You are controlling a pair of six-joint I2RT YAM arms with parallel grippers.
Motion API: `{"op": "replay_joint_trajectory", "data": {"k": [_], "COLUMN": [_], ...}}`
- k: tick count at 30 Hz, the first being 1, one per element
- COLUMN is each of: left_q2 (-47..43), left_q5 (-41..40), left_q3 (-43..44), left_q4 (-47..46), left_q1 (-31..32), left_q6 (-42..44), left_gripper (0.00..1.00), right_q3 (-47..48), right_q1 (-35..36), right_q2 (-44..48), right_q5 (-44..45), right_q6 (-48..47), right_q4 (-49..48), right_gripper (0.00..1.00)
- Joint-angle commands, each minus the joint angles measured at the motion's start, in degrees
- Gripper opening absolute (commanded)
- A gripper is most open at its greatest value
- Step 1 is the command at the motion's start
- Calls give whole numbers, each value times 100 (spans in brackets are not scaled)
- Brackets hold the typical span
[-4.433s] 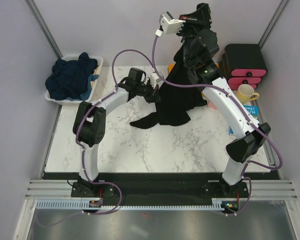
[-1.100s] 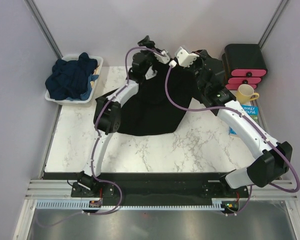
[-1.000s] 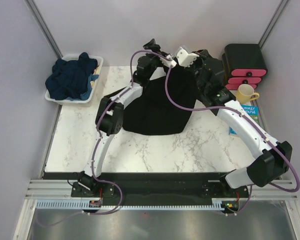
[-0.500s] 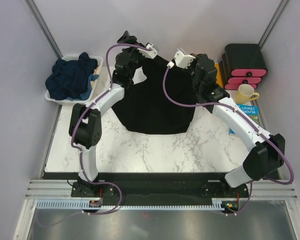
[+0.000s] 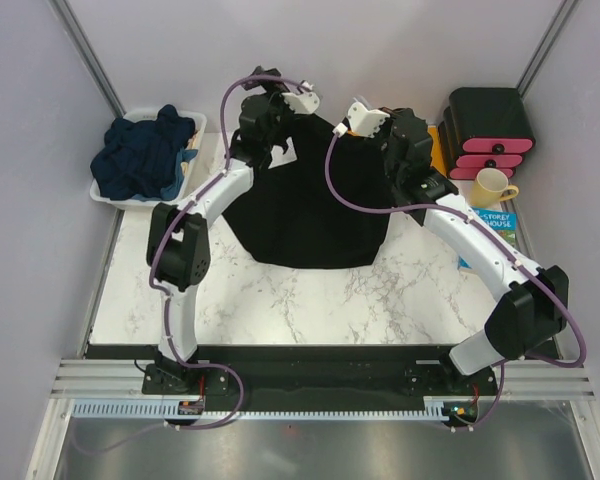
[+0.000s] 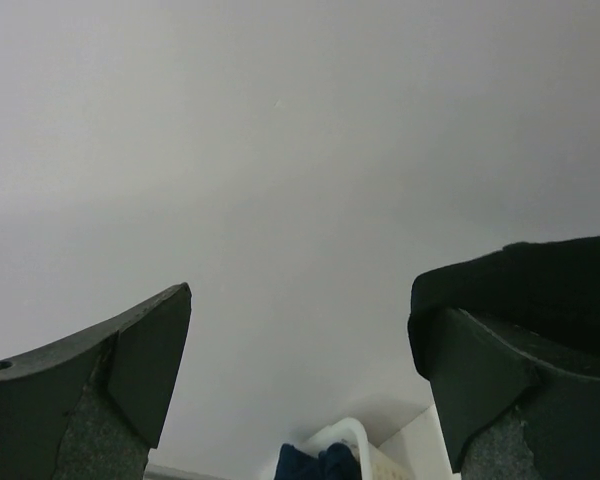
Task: Fold and stack the t-shirts
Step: Flatten the tshirt out
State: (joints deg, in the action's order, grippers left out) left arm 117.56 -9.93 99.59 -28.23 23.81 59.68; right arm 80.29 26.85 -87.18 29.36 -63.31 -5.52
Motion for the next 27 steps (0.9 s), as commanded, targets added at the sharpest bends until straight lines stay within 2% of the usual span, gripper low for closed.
{"op": "replay_joint_trajectory", "data": {"k": [1,2,4,5,7,9,10,12,13,14,17,18,20,21,23,24,25,27], "left_q2": [943,971,788,734,786,891,883,787,743,620,593,593,488,305,163,214,302,600], "left_q5": [428,857,2548,3010,3723,3893,3607,2538,1461,1242,1300,1501,2693,3638,4487,4944,5444,5799], "left_q3": [2008,2159,2311,2293,2485,2837,2768,2181,1918,1532,1413,1527,1651,1651,1686,1869,2097,2914], "left_q4": [3224,3593,4681,4982,5632,6538,6514,4914,4323,3743,4016,4958,5974,6578,6759,7404,7672,8626], "left_q1": [-131,-210,-481,-561,-676,-694,-685,-633,-589,-580,-553,-544,-623,-693,-922,-1001,-1080,-1089], "left_q6": [-648,-790,-878,-870,-565,-266,-247,-701,-895,-810,-327,-117,402,569,378,447,457,526], "left_gripper": [100,100,100,100,100,100,100,100,100,100,100,100,100,100,100,100,100,100], "right_q3": [233,241,250,250,259,250,259,268,276,294,312,312,338,355,399,400,400,400], "right_q1": [4,-4,4,-4,-4,4,4,4,4,-4,13,13,13,13,22,39,39,48], "right_q2": [113,122,139,157,175,192,192,201,201,201,210,219,210,210,184,192,210,227], "right_q5": [43,43,43,52,69,61,87,113,139,157,157,149,148,140,175,175,166,157], "right_q6": [-15,-6,20,20,3,3,3,64,82,99,187,196,231,249,284,293,293,275], "right_q4": [-160,-160,-143,-116,-99,-99,-99,-90,-64,-46,16,24,33,42,77,86,103,121], "right_gripper": [0,0,0,0,0,0,0,0,0,0,0,0,0,0,0,0,0,0]}}
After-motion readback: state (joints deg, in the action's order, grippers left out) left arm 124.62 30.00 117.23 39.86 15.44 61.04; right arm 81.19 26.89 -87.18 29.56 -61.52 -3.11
